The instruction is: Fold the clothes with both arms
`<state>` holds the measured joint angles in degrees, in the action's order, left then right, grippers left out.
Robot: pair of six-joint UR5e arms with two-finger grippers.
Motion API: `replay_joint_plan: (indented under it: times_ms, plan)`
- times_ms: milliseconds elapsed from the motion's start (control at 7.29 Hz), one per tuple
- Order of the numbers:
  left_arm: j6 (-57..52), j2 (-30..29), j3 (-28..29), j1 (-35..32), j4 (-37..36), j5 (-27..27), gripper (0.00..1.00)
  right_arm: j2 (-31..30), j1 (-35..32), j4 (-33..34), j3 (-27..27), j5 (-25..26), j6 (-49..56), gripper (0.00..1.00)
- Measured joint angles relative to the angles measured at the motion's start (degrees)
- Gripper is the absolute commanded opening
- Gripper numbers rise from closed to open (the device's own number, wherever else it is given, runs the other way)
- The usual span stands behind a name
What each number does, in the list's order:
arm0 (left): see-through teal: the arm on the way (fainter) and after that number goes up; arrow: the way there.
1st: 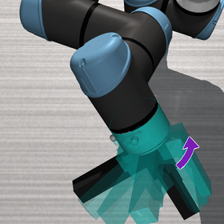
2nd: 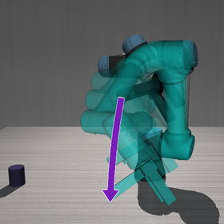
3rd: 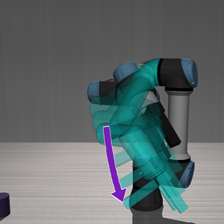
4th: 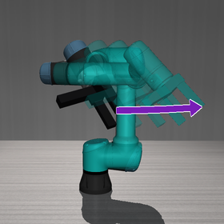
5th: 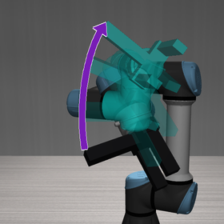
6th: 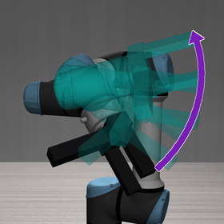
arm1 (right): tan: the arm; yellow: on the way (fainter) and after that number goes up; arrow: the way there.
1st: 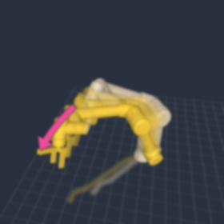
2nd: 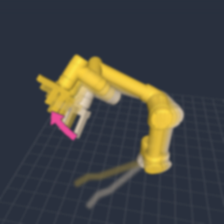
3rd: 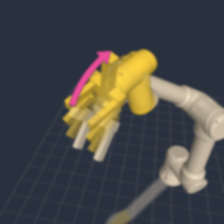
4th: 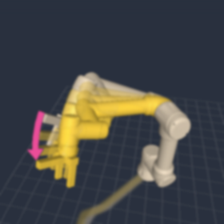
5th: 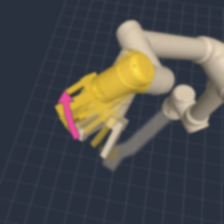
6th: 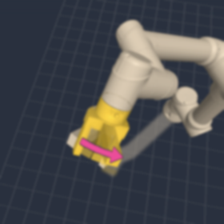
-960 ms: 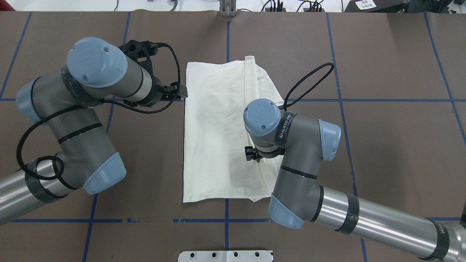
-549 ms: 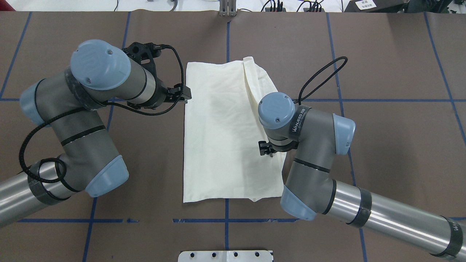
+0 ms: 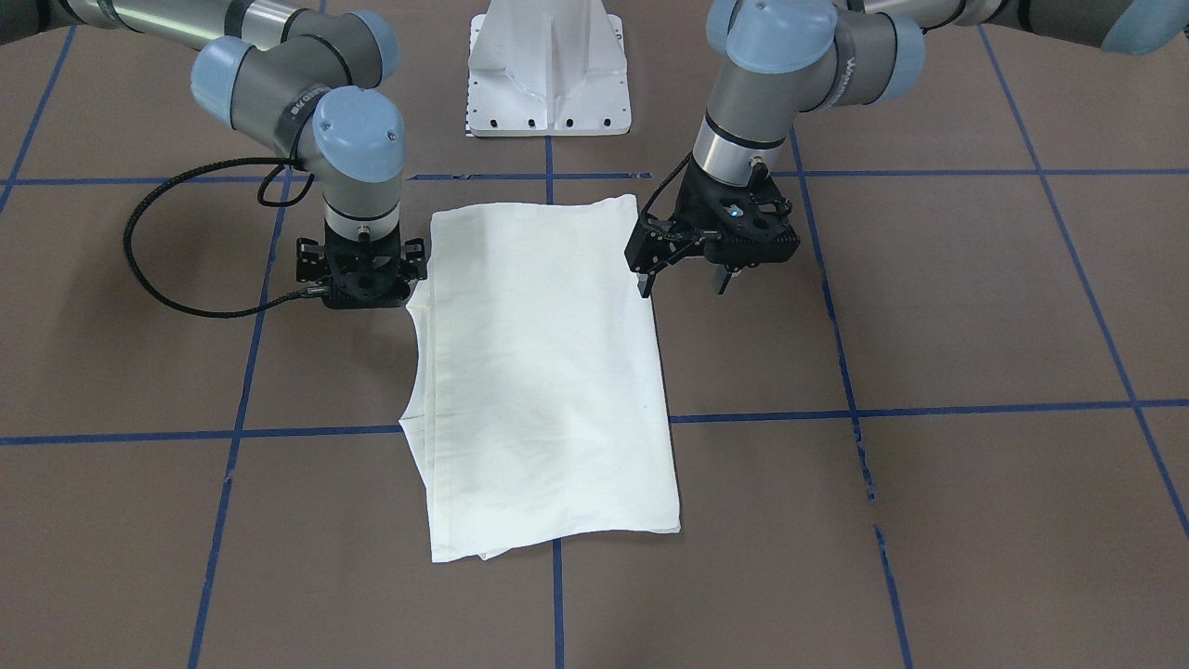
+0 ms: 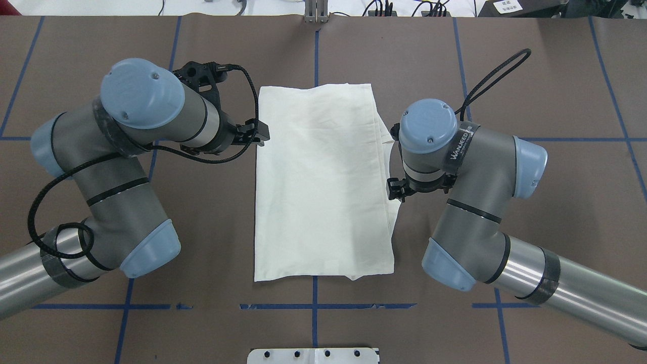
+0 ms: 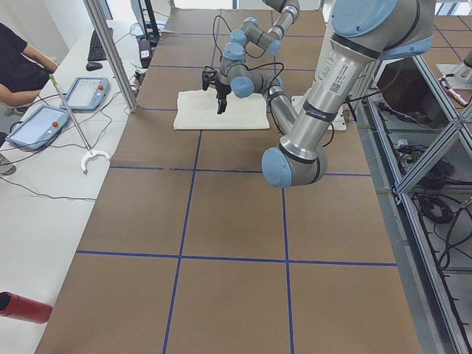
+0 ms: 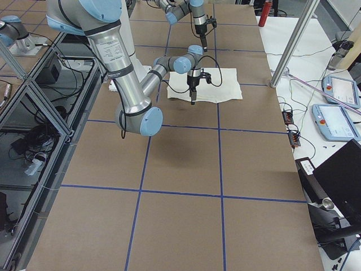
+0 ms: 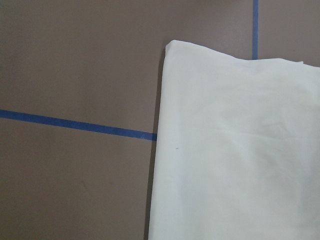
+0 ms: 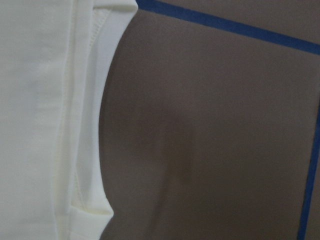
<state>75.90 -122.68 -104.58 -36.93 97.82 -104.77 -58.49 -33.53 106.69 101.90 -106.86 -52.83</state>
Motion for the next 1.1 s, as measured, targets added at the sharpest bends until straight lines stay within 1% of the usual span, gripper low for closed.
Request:
replay_joint_plan:
  times_ms: [137, 412, 549, 686, 823, 1098]
  plan:
    - [1.75, 0.32, 0.17, 1.46, 1.07, 0.01, 1.00, 0.78, -0.44, 0.23, 1.94, -0.91, -0.14, 1.00]
    - [14.12, 3.04, 0.58, 7.93, 8.65, 0.31, 0.99, 0.98, -0.88, 0.24, 8.55, -2.03, -1.77, 1.00]
    - [20.92, 4.02, 0.49, 11.15, 10.66, 0.83, 0.96, 0.71, -0.97, 0.21, 11.13, -2.42, -2.90, 1.00]
    - [26.68, 4.28, 0.24, 14.11, 9.55, 2.06, 0.93, 0.51, -0.92, -0.24, 12.38, -2.70, -4.31, 1.00]
    - [30.76, 4.13, -0.13, 16.93, 6.16, 4.29, 0.92, 0.22, -0.91, -1.64, 12.83, -3.21, -5.66, 1.00]
    - [34.42, 4.18, -0.46, 20.00, 1.10, 7.34, 0.89, -0.36, -0.91, -4.39, 12.93, -4.33, -7.52, 1.00]
